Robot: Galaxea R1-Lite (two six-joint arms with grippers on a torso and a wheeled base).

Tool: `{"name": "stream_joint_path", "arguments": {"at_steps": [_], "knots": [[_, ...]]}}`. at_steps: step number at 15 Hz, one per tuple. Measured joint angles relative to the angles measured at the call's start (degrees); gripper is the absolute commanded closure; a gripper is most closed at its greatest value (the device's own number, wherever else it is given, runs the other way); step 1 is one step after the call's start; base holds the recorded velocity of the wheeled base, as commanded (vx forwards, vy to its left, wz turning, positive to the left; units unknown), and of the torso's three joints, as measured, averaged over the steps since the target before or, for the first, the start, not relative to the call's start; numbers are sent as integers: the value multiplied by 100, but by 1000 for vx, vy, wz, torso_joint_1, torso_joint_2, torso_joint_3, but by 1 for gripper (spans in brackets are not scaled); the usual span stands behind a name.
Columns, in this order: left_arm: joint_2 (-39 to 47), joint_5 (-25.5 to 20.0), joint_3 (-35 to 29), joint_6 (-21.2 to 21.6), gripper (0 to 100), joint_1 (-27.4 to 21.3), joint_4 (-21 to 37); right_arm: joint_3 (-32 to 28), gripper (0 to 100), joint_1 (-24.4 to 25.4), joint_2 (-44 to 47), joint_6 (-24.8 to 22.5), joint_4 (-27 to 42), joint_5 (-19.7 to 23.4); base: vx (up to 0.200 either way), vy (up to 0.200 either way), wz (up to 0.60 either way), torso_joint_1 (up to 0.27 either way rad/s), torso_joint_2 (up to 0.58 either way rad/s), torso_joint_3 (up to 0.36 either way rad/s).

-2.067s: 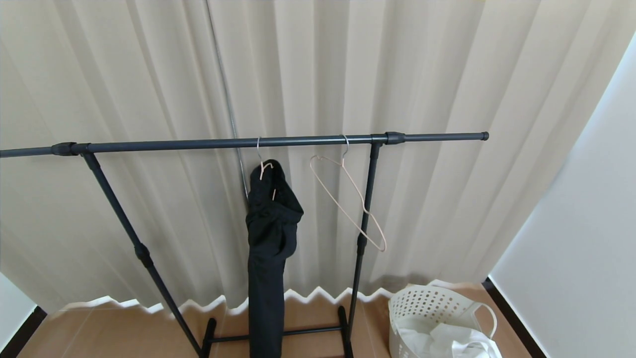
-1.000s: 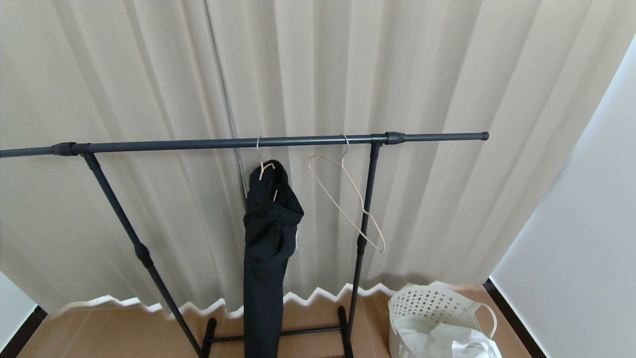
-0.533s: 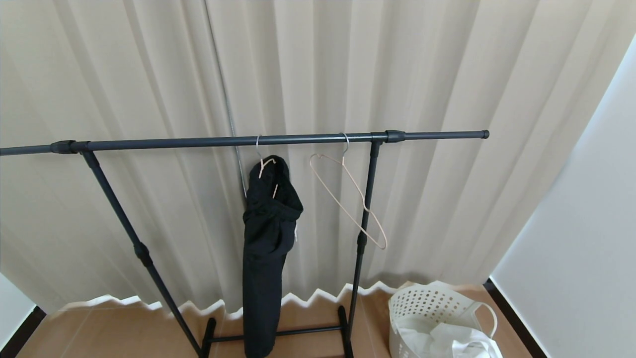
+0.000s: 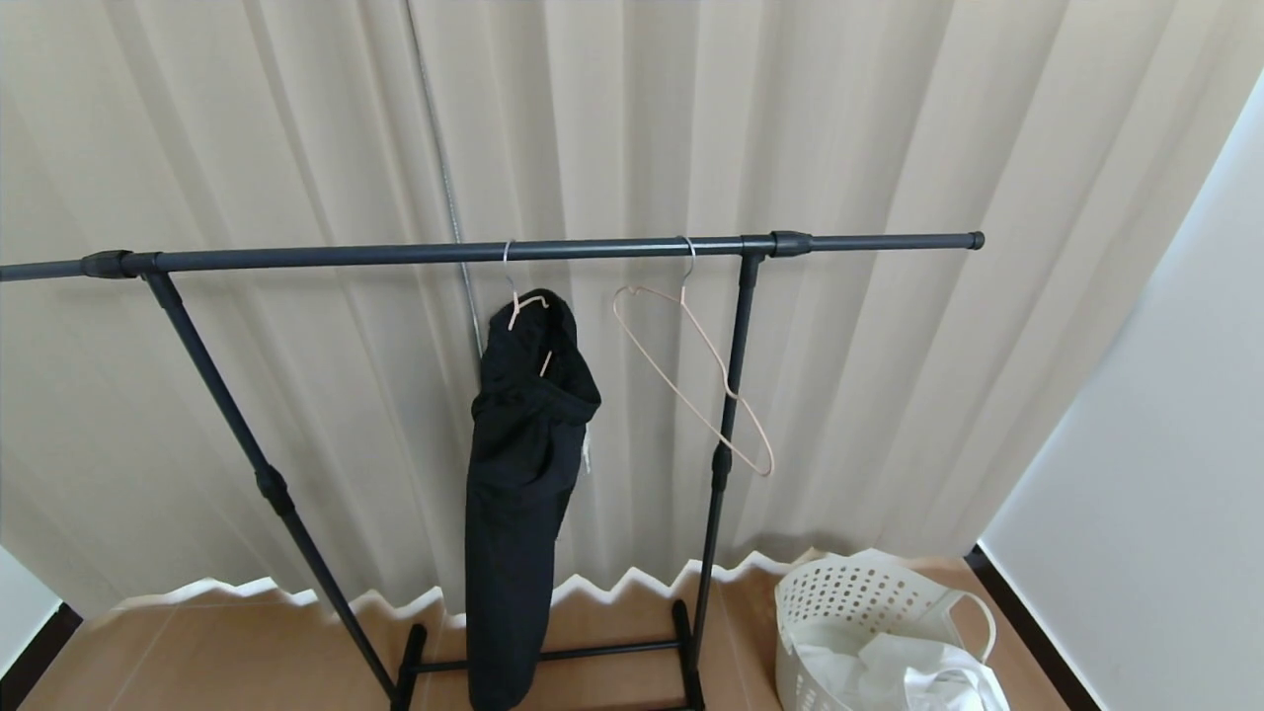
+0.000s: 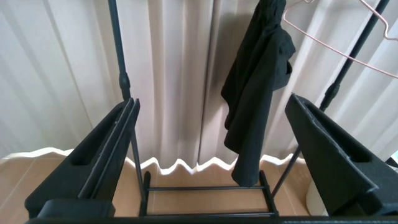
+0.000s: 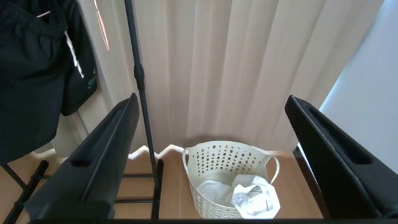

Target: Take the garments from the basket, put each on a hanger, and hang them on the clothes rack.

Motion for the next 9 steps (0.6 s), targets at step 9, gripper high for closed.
{"name": "stream_joint_path", "arguments": {"at_steps": [9], "knots": [[0,2,0,-2,0,0,-2,0,0,0,0,2,-5,0,0,0,0,-148,351,204]]}}
